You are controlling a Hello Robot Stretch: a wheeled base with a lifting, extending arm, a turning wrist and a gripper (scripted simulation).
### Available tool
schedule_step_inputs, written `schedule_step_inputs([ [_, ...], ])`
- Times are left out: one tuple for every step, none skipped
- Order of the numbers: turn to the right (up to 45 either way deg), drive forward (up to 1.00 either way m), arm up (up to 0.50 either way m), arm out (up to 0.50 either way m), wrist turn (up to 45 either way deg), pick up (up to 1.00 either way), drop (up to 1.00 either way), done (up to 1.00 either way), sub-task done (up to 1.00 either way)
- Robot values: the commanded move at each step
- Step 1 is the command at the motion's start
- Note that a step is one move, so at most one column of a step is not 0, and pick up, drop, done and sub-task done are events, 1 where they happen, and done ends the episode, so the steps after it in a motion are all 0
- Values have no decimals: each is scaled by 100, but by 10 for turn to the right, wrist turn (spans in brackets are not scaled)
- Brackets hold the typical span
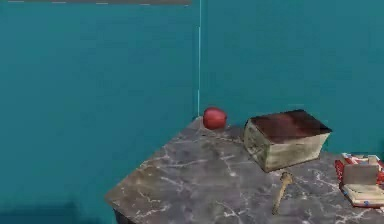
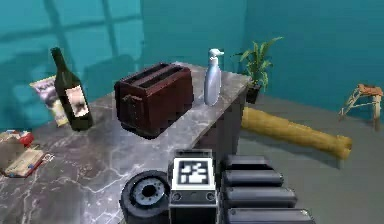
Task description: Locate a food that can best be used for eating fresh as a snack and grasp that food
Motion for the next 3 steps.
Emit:
schedule_step_inputs([
  [-450, 0, 0, 0, 0, 0, 0, 0, 0],
  [-330, 0, 0, 0, 0, 0, 0, 0, 0],
  [0, 0, 0, 48, 0, 0, 0, 0, 0],
])
